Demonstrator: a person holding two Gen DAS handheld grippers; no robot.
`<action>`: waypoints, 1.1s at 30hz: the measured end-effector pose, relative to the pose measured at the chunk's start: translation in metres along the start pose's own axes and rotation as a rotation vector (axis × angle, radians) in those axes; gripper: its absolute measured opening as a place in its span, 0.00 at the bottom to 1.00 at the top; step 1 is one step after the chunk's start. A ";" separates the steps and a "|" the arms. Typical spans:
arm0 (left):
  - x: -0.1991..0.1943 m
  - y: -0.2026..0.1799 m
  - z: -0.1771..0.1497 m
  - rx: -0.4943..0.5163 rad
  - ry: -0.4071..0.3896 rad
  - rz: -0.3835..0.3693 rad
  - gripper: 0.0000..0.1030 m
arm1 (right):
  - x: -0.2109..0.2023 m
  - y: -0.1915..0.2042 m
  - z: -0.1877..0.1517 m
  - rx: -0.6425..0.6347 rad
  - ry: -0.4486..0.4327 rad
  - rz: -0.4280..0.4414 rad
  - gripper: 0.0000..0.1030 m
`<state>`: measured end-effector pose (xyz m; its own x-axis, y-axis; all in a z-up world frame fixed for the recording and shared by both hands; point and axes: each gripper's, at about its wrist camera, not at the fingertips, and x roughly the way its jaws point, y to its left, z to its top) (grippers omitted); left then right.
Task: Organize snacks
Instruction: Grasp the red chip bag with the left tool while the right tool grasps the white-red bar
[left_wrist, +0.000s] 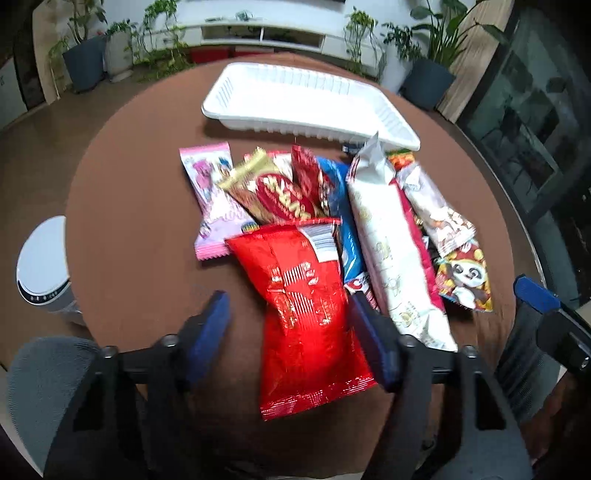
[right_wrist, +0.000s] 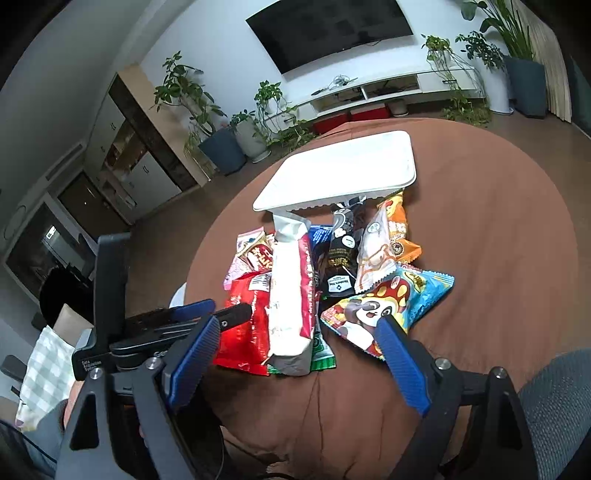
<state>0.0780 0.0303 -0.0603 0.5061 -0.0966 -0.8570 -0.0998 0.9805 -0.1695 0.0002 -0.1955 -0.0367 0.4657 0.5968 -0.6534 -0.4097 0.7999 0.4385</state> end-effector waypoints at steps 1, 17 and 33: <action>0.004 0.000 0.000 -0.001 0.010 -0.001 0.61 | 0.000 -0.001 0.000 0.003 0.002 0.000 0.85; 0.026 0.001 0.003 -0.014 0.054 -0.098 0.38 | 0.014 0.000 0.001 -0.017 0.040 0.016 0.85; 0.013 0.015 -0.008 -0.016 0.054 -0.213 0.26 | 0.057 0.012 0.018 -0.062 0.168 0.055 0.69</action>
<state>0.0764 0.0423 -0.0783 0.4709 -0.3111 -0.8255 -0.0092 0.9340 -0.3572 0.0362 -0.1503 -0.0574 0.3061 0.6166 -0.7254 -0.4806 0.7578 0.4413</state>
